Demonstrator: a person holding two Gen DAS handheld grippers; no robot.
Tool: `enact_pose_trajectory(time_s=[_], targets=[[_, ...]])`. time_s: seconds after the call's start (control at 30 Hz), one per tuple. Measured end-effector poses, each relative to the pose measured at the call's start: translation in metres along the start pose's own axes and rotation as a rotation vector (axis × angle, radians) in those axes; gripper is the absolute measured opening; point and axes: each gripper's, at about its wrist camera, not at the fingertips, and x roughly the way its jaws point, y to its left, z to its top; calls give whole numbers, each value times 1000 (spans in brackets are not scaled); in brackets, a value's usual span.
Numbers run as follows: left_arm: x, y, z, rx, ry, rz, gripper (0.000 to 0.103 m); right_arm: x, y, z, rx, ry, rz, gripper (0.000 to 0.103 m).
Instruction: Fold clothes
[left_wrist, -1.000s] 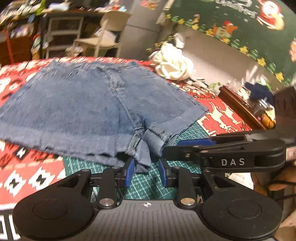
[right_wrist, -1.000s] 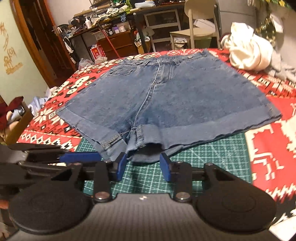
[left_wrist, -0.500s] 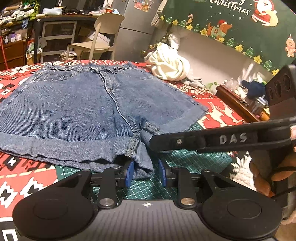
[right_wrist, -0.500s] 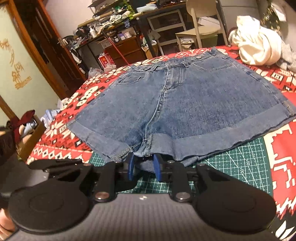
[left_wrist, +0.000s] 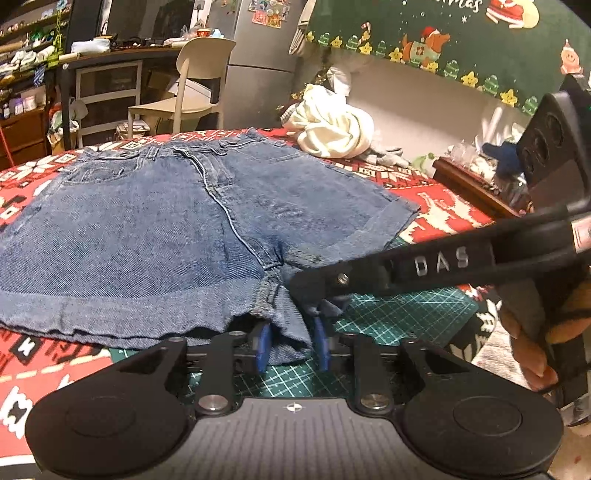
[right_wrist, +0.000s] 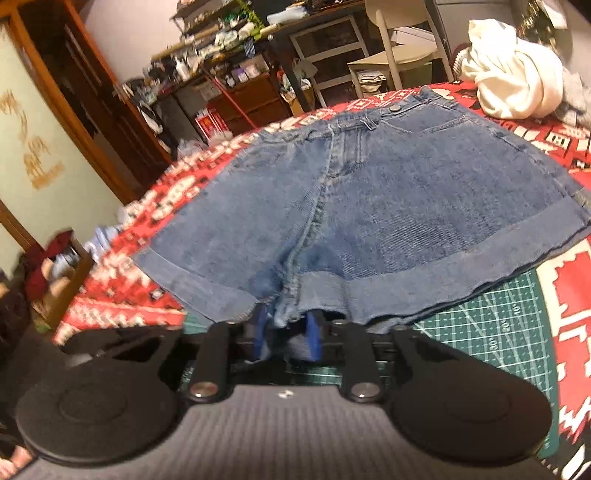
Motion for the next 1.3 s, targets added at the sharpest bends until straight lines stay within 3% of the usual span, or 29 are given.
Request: enact_pose_trajectory(time_s=[0.03,0.07,0.17,0.5,0.63,0.87,0.97,1.07,1.3], targets=[[-2,0,1,0,-5,2,5,0,0,-1,-4,3,0,12],[-5,-1,2,0,-11,3,4,-1,1,-1,-10,4,0,6],[-12,-2,6,0,-27,8,3,-9,9,-3,-55,-4,-8,2],[-16,-8,7,3,-26,36,3,-16,19,-6,-59,-7,-7,3],[-11,-5,7,-32,-25,41,4,-12,12,-7,-27,-8,-11,17],[1,-3,6,-49,-3,37,5,1,7,-8,-32,-20,-23,18],[1,-3,3,-49,0,35,5,5,11,-10,-78,-14,-31,17],[-1,-3,3,-45,-2,32,5,4,11,-11,-84,-11,-31,9],[-10,-1,6,-69,-18,9,2,-5,23,-10,-115,-17,-40,3]])
